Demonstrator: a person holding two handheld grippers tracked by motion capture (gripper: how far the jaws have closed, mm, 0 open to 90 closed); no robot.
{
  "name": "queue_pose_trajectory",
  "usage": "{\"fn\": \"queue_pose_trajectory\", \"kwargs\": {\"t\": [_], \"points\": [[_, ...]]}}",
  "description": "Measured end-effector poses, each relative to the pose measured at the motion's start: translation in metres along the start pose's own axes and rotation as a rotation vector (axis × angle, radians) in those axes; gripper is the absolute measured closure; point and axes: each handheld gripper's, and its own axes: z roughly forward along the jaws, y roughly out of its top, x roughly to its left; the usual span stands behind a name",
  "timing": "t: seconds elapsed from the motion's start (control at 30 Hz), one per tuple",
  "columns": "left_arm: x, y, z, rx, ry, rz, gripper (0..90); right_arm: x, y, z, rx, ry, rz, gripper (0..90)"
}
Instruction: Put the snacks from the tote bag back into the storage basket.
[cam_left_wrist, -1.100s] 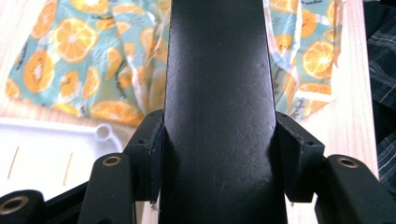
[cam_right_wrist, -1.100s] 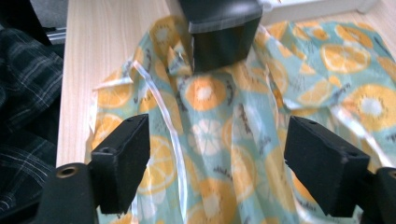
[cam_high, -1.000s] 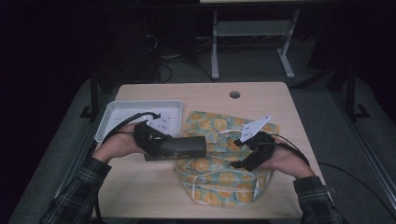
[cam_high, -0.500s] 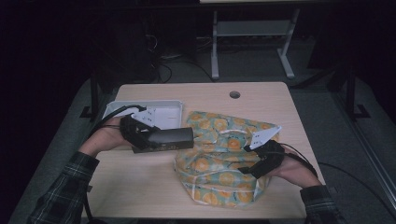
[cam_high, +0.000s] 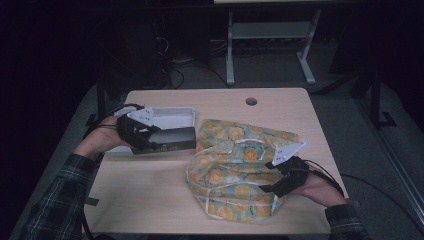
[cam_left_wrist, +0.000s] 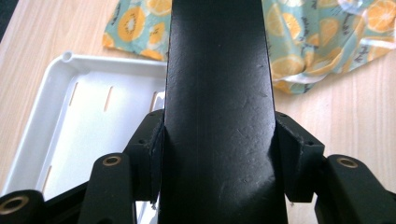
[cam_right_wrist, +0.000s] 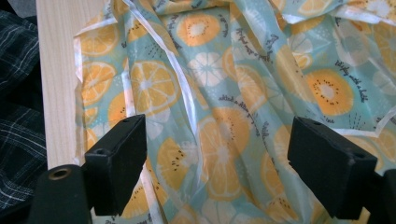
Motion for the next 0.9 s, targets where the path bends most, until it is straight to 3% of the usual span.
{"fn": "queue_pose_trajectory", "kwargs": {"t": [0.17, 0.4, 0.9], "points": [[0.01, -0.009, -0.003, 0.004, 0.006, 0.0, 42.1, -0.001, -0.002, 0.001, 0.005, -0.001, 0.015, 18.9], [0.026, -0.024, -0.001, -0.011, 0.013, -0.037, 42.1, 0.003, -0.002, 0.0, 0.002, -0.007, 0.035, 19.1], [0.054, -0.049, 0.026, 0.01, 0.0, -0.051, 42.0, 0.008, -0.001, 0.004, 0.017, -0.024, 0.055, 19.3]]}}
